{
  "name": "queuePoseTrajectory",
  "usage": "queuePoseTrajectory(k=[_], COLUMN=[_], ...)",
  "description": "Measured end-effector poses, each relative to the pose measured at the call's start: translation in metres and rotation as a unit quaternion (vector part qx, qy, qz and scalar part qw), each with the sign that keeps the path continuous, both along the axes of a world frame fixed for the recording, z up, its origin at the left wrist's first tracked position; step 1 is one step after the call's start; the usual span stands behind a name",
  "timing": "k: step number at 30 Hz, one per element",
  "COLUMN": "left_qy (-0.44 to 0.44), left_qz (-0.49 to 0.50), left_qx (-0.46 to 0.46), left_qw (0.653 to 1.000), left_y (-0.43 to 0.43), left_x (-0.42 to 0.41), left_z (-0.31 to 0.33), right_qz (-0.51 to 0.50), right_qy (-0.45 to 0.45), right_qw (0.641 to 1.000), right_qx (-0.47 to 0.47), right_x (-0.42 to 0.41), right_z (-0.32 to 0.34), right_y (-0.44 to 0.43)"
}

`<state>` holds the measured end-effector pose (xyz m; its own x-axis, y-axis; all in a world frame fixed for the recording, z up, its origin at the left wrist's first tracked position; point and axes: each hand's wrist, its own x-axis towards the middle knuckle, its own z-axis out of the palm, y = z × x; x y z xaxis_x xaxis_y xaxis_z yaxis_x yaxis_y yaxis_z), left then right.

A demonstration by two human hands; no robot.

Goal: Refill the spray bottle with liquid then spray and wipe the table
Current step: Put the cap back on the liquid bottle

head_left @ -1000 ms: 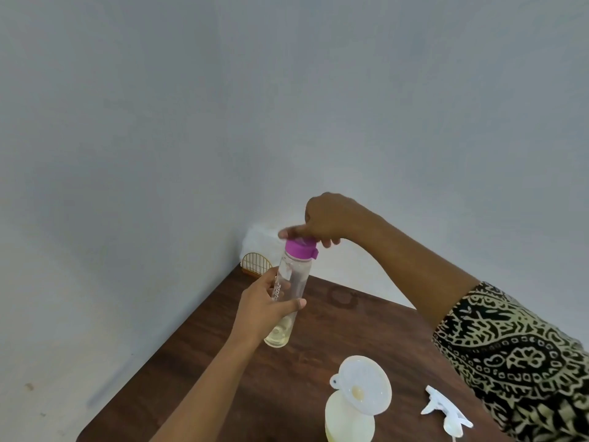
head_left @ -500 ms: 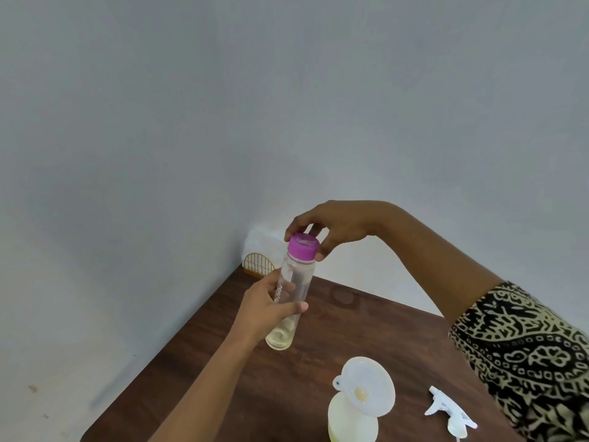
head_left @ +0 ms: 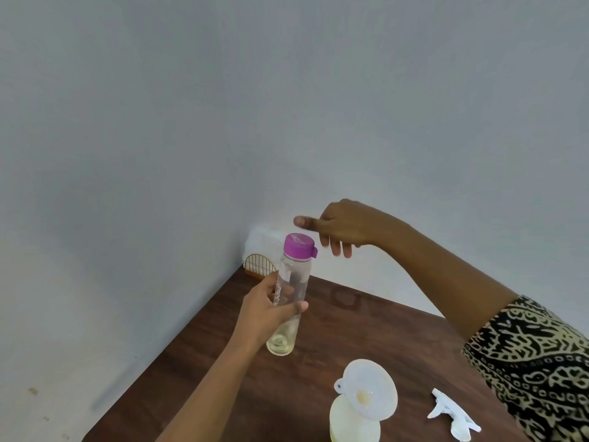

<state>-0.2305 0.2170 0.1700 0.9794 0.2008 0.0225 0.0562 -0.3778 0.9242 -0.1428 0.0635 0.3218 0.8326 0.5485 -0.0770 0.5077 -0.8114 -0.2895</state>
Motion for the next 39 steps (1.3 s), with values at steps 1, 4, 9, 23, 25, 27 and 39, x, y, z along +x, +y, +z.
queuePoseTrajectory(k=[1,4,9,23,25,27,39], left_qy=[0.004,0.003,-0.012,-0.002,-0.007,-0.016,-0.019], left_qz=[-0.001,0.009,0.016,0.025,0.033,0.034,0.022], left_qx=[0.007,0.037,0.05,0.018,0.032,0.04,0.023], left_qw=[1.0,0.999,0.999,1.0,0.999,0.998,0.999], left_y=[0.0,-0.001,-0.004,-0.002,-0.003,-0.004,-0.003], left_x=[0.001,0.0,-0.001,-0.007,-0.007,-0.007,-0.009], left_z=[0.001,0.002,0.005,0.007,0.008,0.009,0.009], right_qz=[-0.005,0.013,0.041,0.104,0.032,0.024,0.201], right_qy=[-0.038,-0.078,-0.08,0.051,-0.022,-0.031,0.006], right_qw=[0.999,0.996,0.994,0.993,0.999,0.999,0.98], right_qx=[0.009,-0.028,-0.061,-0.01,-0.015,-0.028,-0.016], right_x=[0.001,-0.003,-0.012,-0.005,-0.01,-0.011,-0.003], right_z=[0.003,0.005,-0.005,0.011,0.009,0.003,0.011], right_y=[-0.002,-0.001,0.01,0.004,0.012,0.019,0.01])
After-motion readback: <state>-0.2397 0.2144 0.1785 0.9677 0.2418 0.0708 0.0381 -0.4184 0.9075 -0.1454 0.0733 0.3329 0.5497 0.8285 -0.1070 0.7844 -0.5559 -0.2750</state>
